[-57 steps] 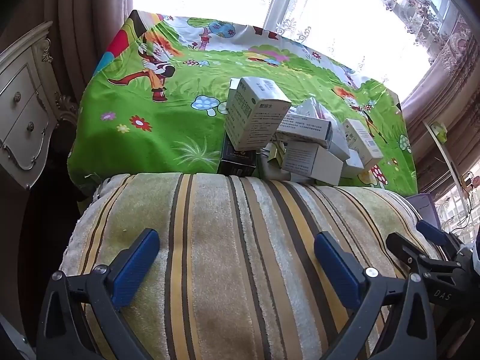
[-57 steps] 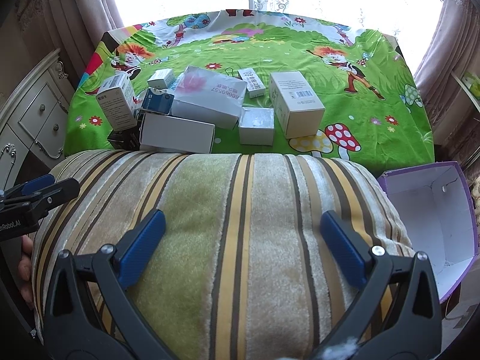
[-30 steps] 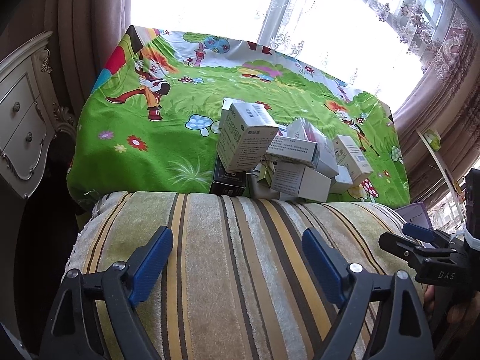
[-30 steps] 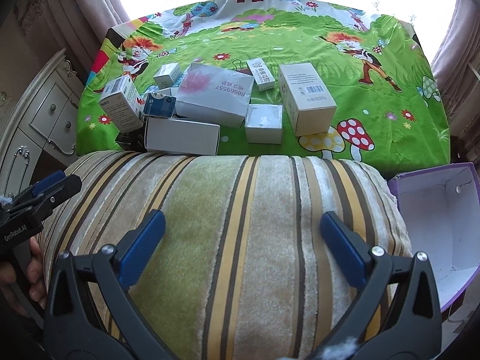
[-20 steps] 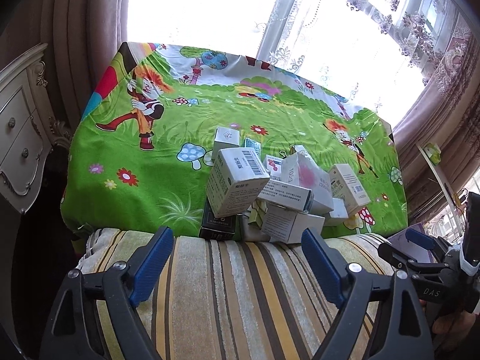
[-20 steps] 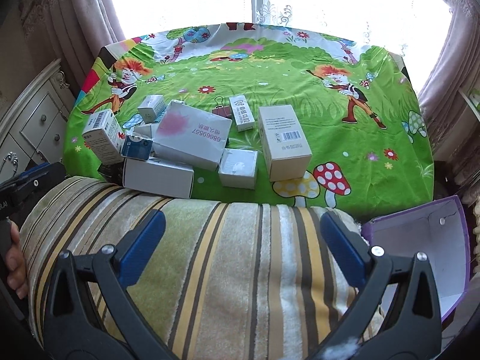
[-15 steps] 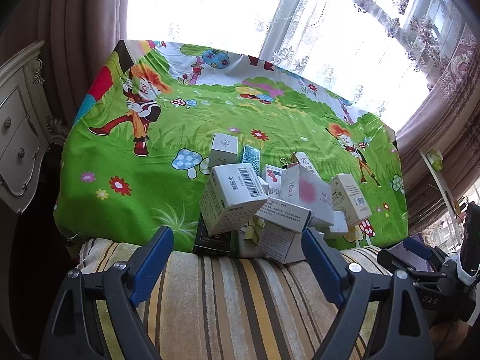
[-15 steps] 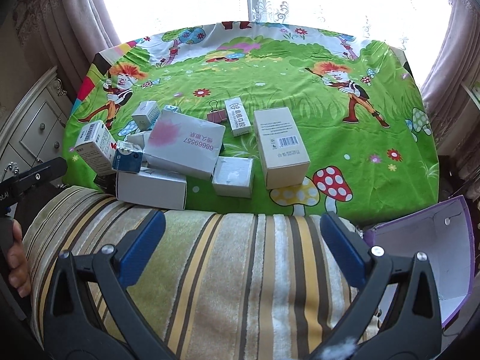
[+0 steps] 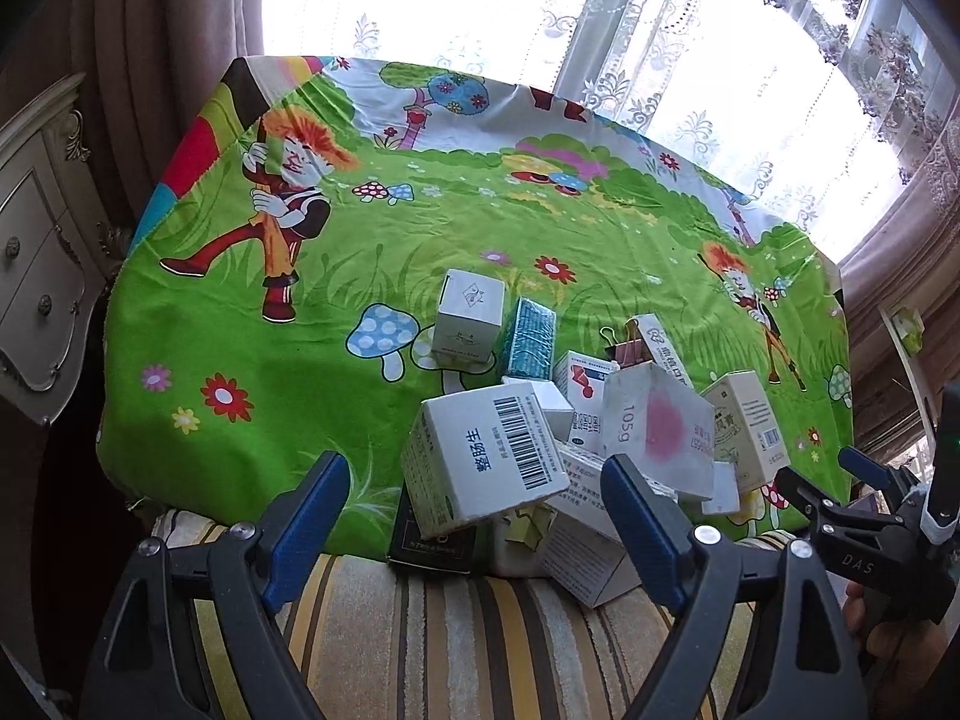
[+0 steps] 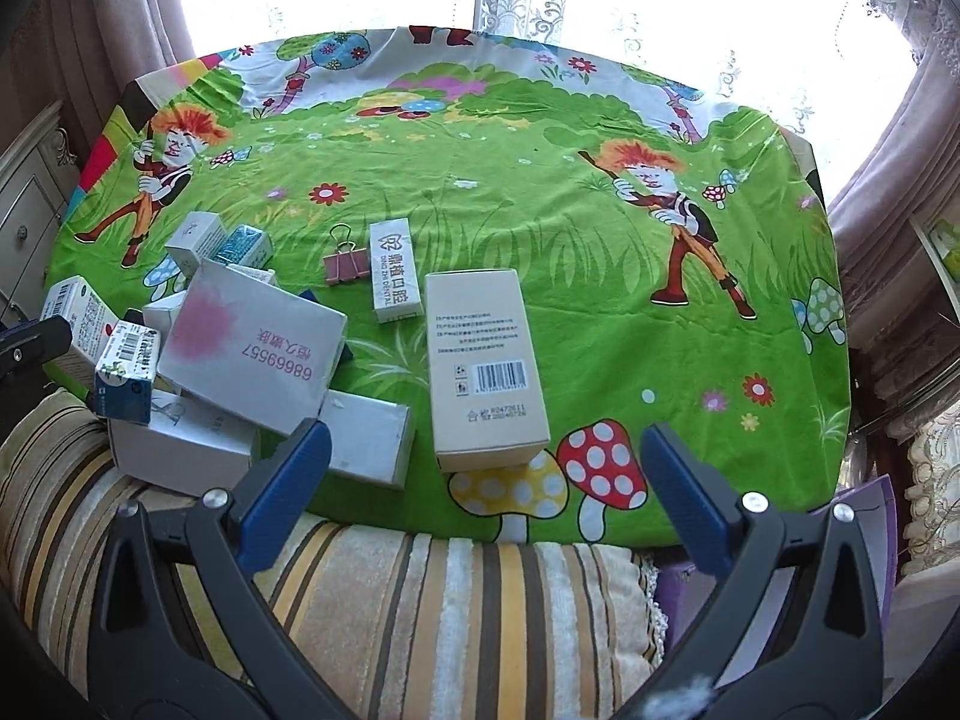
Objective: Organize rigid objects
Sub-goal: 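Reach the right gripper toward the white barcode box on the bed, then grasp the white barcode box with the right gripper and lift it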
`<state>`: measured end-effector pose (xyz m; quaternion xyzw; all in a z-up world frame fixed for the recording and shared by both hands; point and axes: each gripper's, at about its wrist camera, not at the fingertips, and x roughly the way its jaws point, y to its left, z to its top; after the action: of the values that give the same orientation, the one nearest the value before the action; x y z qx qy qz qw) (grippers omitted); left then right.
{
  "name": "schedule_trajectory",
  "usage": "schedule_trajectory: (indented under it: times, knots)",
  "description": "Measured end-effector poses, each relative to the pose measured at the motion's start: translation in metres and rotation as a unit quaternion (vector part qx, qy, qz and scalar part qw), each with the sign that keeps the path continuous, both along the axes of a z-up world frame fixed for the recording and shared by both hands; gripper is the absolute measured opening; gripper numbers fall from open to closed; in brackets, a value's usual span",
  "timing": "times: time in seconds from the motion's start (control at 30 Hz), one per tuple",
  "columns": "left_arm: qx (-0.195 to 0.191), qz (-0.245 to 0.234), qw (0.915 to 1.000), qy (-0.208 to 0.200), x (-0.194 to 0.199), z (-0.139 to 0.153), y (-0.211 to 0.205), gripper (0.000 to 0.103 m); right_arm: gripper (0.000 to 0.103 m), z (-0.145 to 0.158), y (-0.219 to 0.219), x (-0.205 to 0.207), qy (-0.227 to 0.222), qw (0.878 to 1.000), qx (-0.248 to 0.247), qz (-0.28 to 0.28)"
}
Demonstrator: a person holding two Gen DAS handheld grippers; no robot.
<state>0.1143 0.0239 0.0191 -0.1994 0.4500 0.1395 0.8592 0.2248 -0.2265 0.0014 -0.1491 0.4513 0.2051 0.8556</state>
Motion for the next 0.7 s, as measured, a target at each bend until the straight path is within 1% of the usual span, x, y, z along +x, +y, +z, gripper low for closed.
schedule_trajectory:
  times: [0.07, 0.1, 0.13, 0.2, 0.27, 0.3, 0.33, 0.37, 0.43, 0.47, 0.5, 0.53, 0.7]
  knots:
    - [-0.009, 0.0, 1.0, 0.004, 0.002, -0.004, 0.002, 0.075, 0.103, -0.005, 0.003, 0.009, 0.006, 1.0, -0.007, 0.001]
    - [-0.012, 0.0, 0.9999, 0.006, 0.002, -0.005, 0.003, 0.072, 0.103, -0.006, 0.004, 0.014, 0.009, 1.0, -0.008, 0.0]
    - [-0.017, 0.0, 0.9998, 0.007, 0.003, -0.007, 0.004, 0.067, 0.103, -0.008, 0.005, 0.018, 0.015, 1.0, -0.009, 0.0]
    - [-0.024, 0.001, 0.9997, 0.006, 0.002, -0.009, 0.005, 0.06, 0.103, -0.014, 0.008, 0.027, 0.031, 0.999, -0.01, 0.001]
    - [-0.031, 0.001, 0.9995, 0.005, 0.001, -0.011, 0.006, 0.051, 0.1, -0.022, 0.012, 0.033, 0.046, 0.999, -0.018, 0.003]
    - [-0.033, 0.002, 0.9994, 0.004, 0.001, -0.012, 0.007, 0.051, 0.096, -0.025, 0.014, 0.036, 0.054, 0.998, -0.022, 0.005]
    - [-0.034, 0.003, 0.9994, 0.002, 0.0, -0.012, 0.007, 0.05, 0.09, -0.029, 0.016, 0.038, 0.062, 0.998, -0.024, 0.006]
    - [-0.035, 0.004, 0.9994, -0.001, -0.001, -0.011, 0.007, 0.049, 0.086, -0.033, 0.017, 0.041, 0.072, 0.997, -0.026, 0.006]
    - [-0.036, 0.007, 0.9993, -0.006, -0.003, -0.01, 0.008, 0.047, 0.071, -0.039, 0.017, 0.047, 0.088, 0.996, -0.024, 0.003]
    - [-0.037, 0.009, 0.9992, -0.009, -0.004, -0.009, 0.009, 0.046, 0.067, -0.041, 0.016, 0.049, 0.096, 0.995, -0.02, 0.001]
    - [-0.039, 0.012, 0.9991, -0.013, -0.005, -0.009, 0.01, 0.046, 0.058, -0.043, 0.015, 0.051, 0.103, 0.995, -0.014, 0.002]
    - [-0.042, 0.014, 0.9989, -0.016, -0.007, -0.008, 0.011, 0.046, 0.056, -0.043, 0.014, 0.051, 0.106, 0.994, -0.009, 0.002]
    - [-0.046, 0.032, 0.9978, -0.037, -0.014, -0.003, 0.017, 0.045, 0.055, -0.034, 0.003, 0.046, 0.098, 0.995, 0.022, -0.007]
